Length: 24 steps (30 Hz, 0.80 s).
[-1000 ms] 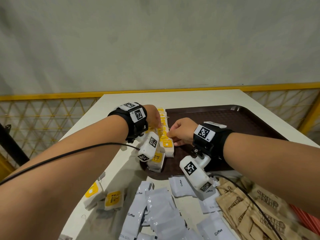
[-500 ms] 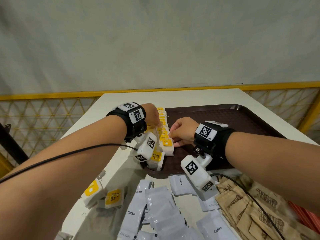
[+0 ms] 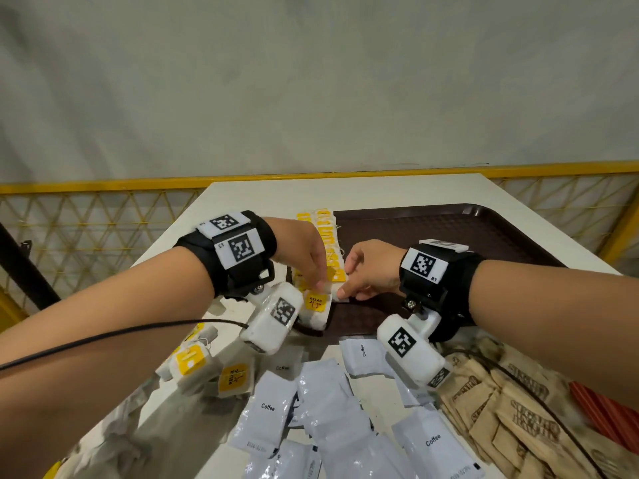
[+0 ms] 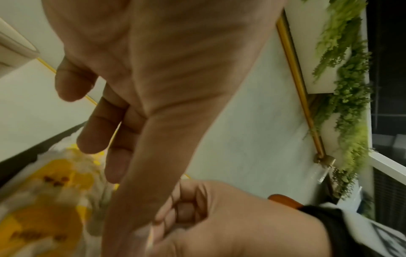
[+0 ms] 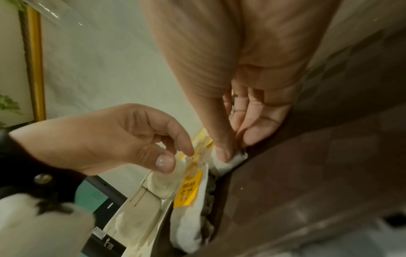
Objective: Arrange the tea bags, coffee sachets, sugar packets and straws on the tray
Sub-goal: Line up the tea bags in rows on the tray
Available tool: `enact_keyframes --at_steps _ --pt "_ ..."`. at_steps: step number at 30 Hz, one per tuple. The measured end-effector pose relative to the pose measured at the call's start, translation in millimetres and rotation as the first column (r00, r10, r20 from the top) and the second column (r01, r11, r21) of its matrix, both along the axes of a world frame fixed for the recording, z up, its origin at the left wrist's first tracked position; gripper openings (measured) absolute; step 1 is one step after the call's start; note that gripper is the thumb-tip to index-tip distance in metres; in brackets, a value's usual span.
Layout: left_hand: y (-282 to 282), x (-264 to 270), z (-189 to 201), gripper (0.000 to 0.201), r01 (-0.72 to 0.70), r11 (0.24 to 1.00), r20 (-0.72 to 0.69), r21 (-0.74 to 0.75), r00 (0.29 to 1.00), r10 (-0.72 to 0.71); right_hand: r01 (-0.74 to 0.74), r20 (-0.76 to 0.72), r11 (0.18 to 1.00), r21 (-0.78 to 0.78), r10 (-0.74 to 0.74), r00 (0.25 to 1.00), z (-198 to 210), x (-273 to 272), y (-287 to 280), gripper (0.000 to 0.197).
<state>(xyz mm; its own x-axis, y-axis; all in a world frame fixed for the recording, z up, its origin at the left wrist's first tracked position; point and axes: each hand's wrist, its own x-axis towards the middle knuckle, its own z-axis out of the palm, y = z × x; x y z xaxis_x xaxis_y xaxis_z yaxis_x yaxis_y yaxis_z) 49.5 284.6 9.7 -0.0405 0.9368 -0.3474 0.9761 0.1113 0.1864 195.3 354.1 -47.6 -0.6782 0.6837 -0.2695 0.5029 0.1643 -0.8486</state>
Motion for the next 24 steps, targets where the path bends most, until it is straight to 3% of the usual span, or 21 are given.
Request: enact_keyframes --at_steps 7,12,18,24 --pt "-15.2 3.6 -15.6 0.026 -0.006 0.999 0.006 -0.05 1.0 0.007 0.005 -0.011 0.999 0.047 -0.005 1.0 3.9 -2.0 -2.9 0.035" --pt "-20.6 0.2 -14.9 0.011 0.009 1.0 0.001 -0.018 1.0 -0.009 0.002 -0.001 0.998 0.059 -0.001 1.0 5.6 1.4 -4.4 0.033" --pt "-23.2 3.6 -18.7 0.033 0.006 1.0 0.028 -0.003 1.0 -0.006 -0.002 0.02 0.997 0.073 0.0 1.0 10.4 7.2 -1.9 0.029" --pt "-17.9 8.8 -24.8 0.036 0.012 0.998 -0.019 -0.055 1.0 -0.013 -0.035 0.06 0.998 0.046 0.032 0.998 6.2 12.9 -3.8 0.027"
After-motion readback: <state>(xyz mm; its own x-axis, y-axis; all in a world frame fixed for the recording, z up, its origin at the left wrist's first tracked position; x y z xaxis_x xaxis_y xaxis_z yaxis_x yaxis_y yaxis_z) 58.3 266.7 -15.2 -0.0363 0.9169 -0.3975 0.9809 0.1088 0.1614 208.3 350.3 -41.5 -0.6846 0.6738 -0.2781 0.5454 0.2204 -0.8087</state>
